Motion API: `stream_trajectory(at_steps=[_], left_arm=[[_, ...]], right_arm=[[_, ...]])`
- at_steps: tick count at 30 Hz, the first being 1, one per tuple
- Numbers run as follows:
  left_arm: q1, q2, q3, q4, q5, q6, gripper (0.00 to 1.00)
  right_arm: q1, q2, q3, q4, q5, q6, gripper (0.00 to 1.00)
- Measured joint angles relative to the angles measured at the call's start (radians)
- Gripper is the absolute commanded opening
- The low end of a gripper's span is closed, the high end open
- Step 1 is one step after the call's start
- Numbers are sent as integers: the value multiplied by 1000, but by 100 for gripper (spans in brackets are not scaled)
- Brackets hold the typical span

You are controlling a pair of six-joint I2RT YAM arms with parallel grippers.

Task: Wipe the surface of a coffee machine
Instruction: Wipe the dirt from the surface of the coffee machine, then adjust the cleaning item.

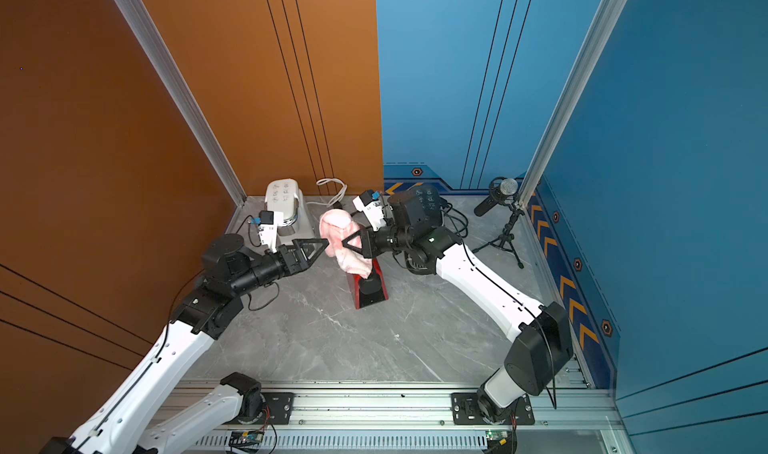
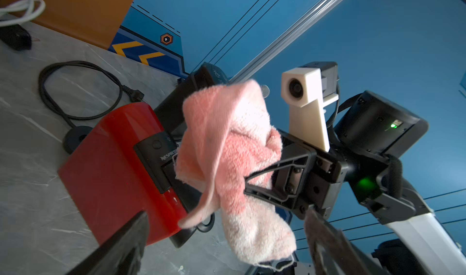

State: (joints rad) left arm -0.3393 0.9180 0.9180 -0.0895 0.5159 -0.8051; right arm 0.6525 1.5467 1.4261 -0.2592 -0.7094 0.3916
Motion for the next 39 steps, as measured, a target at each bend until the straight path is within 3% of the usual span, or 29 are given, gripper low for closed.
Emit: stream_trajectory(at_steps=[10, 11, 21, 23, 30, 34, 36, 39], left_arm=[[-17, 5, -74, 175, 140, -94, 87], [-18, 3, -81, 180, 142, -95, 83], [-26, 16, -82, 192, 143, -97, 77], [-37, 24, -71, 192, 143, -96, 72], [-50, 26, -61, 199, 130, -83, 31], [-47, 19, -61, 198, 108, -57, 9], [-44, 16, -63, 193, 91, -55, 0], [-39, 15, -66, 177, 75, -57, 0]], right_arm=[[-2, -12, -72, 217, -164, 144, 0], [-1, -12, -72, 237, -176, 158, 0], [52, -12, -97, 298, -248, 221, 0], [68, -12, -106, 297, -249, 227, 0], [87, -9, -111, 310, -260, 251, 0], [87, 2, -112, 320, -267, 279, 25], [87, 4, -113, 325, -264, 284, 45], [94, 2, -134, 327, -243, 264, 58]])
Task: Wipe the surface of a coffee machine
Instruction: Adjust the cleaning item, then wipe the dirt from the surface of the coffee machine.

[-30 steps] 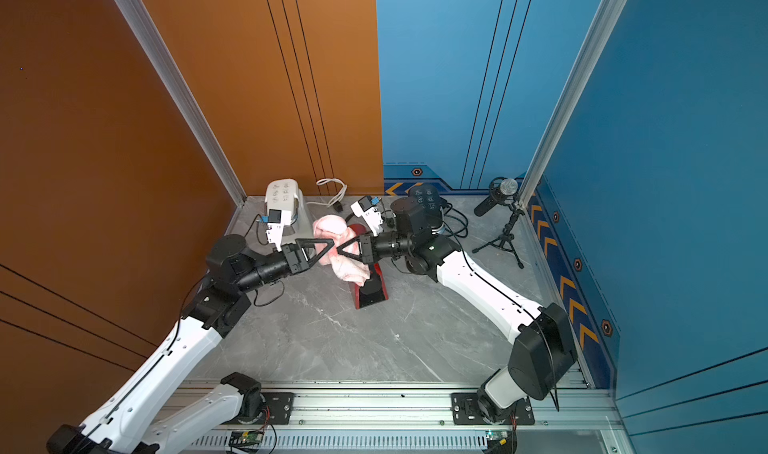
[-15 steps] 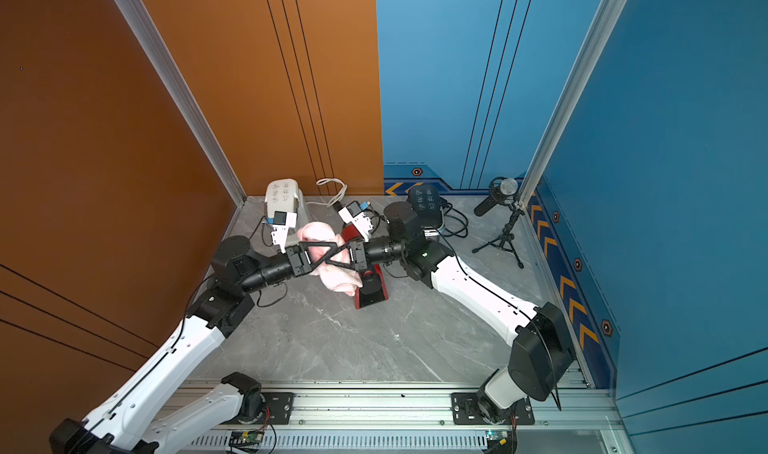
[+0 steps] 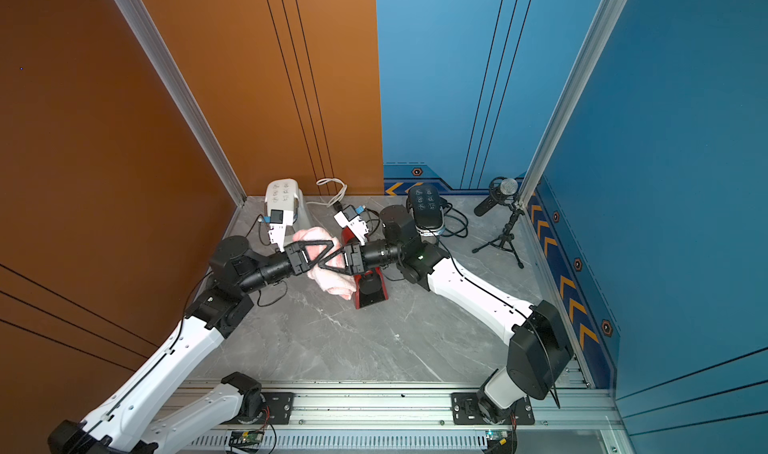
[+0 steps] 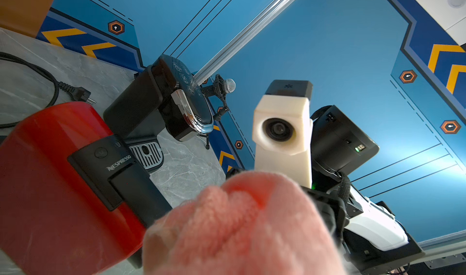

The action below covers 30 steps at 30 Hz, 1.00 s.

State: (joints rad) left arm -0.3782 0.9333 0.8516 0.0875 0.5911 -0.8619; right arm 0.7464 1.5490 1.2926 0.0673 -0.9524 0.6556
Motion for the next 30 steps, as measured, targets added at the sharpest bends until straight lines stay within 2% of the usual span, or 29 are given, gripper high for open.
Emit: stream_trajectory(at_steps=[2, 7, 13, 16, 20, 25, 30], left_arm=[[5, -2, 0, -27, -12, 9, 0], [58, -2, 2, -111, -73, 43, 0], [105, 77, 20, -92, -129, 44, 0], [105, 161, 17, -66, -151, 30, 0], [105, 280, 18, -20, -173, 26, 0], [104, 382, 22, 36, -173, 24, 0], [98, 432, 28, 97, -172, 27, 0]], right_arm=[[3, -5, -30, -27, 35, -23, 64], [5, -91, -122, -207, 193, -101, 69], [-2, -261, -145, -439, 492, -175, 75], [-14, -280, -105, -502, 646, -209, 76], [-24, -184, -9, -544, 808, -253, 78], [-24, -9, 109, -562, 913, -303, 80], [-24, 128, 211, -571, 965, -335, 70]])
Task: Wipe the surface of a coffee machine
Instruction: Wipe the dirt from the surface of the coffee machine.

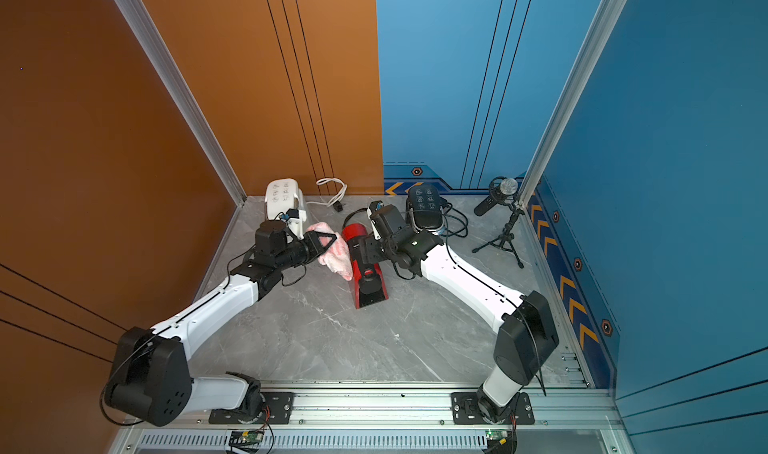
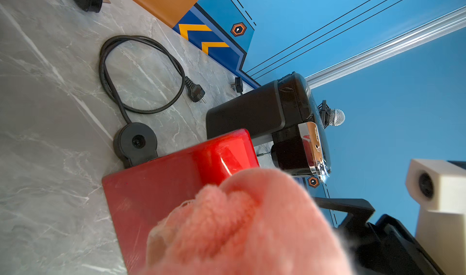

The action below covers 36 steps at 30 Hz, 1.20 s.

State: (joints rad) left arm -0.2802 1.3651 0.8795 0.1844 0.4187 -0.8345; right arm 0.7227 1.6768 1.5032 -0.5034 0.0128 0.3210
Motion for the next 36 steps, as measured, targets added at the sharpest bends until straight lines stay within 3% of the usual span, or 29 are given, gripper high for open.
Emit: stream_trajectory(at_steps=[7, 15, 28, 31, 36], left_arm=[[-27, 24, -18, 64, -11, 18, 0], [-62, 33, -126, 156, -93, 34, 0], [-95, 292, -205, 215, -183, 41, 0], [-94, 251, -205, 207, -178, 32, 0], [-73, 45, -183, 197, -131, 14, 0]], right_arm=[[7, 37, 18, 32, 5, -7, 61], [24, 26, -58, 147, -31, 24, 56], [34, -19, -129, 208, -33, 53, 56], [36, -22, -131, 206, -34, 53, 57], [36, -24, -135, 209, -34, 53, 57]])
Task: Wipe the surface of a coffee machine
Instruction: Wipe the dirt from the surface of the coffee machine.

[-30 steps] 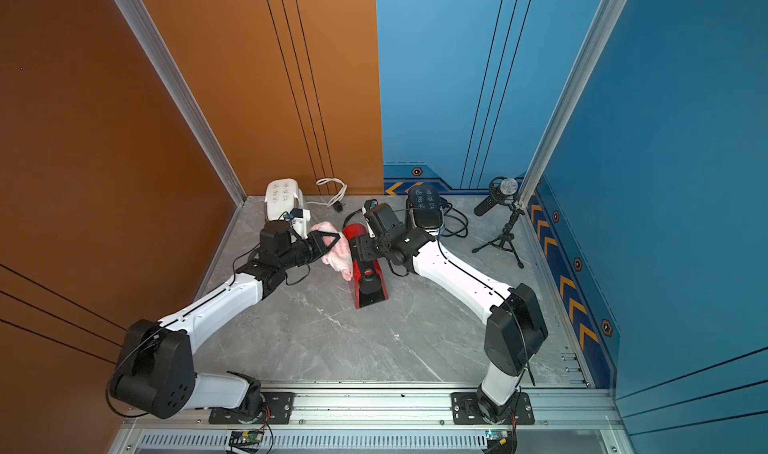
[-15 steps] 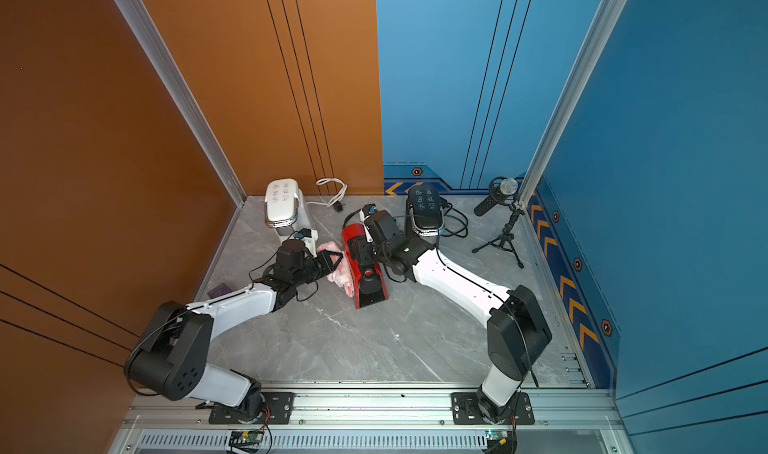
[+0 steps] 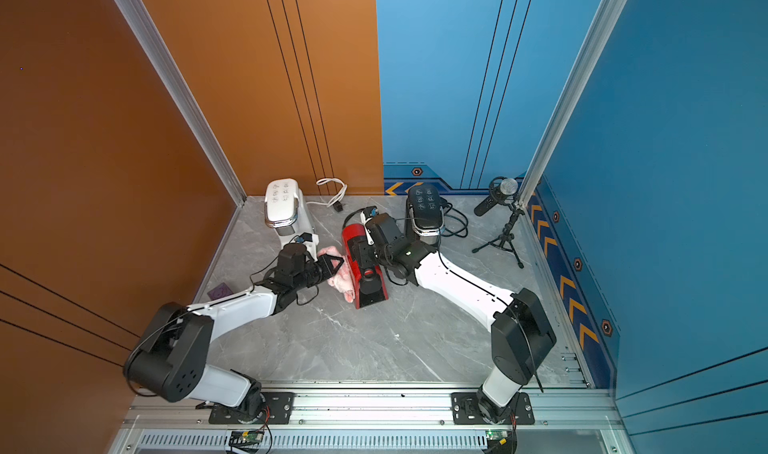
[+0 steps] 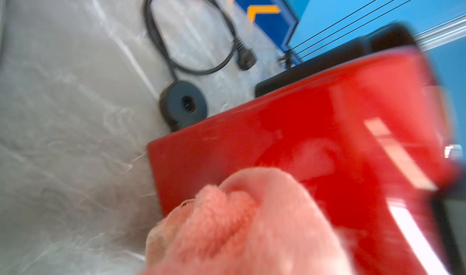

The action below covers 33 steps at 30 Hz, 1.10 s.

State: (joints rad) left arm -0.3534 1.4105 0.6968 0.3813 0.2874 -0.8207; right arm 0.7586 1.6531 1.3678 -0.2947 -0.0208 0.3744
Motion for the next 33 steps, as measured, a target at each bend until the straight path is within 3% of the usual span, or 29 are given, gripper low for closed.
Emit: stream_trajectory(at_steps=[7, 19, 24, 29, 33], left_arm=[[7, -86, 49, 33, 30, -14, 0], [-72, 118, -78, 31, -105, 61, 0], [-104, 153, -115, 33, -130, 64, 0], [-105, -18, -135, 5, -114, 64, 0], [-97, -179, -56, -42, -97, 81, 0]], right_arm=[[1, -10, -19, 11, 0, 2, 57], [6, -47, -60, 18, -1, 9, 58], [8, -57, -65, 0, -1, 15, 68], [19, -69, -67, -66, 11, 12, 80], [49, -69, -28, -153, 93, -18, 91]])
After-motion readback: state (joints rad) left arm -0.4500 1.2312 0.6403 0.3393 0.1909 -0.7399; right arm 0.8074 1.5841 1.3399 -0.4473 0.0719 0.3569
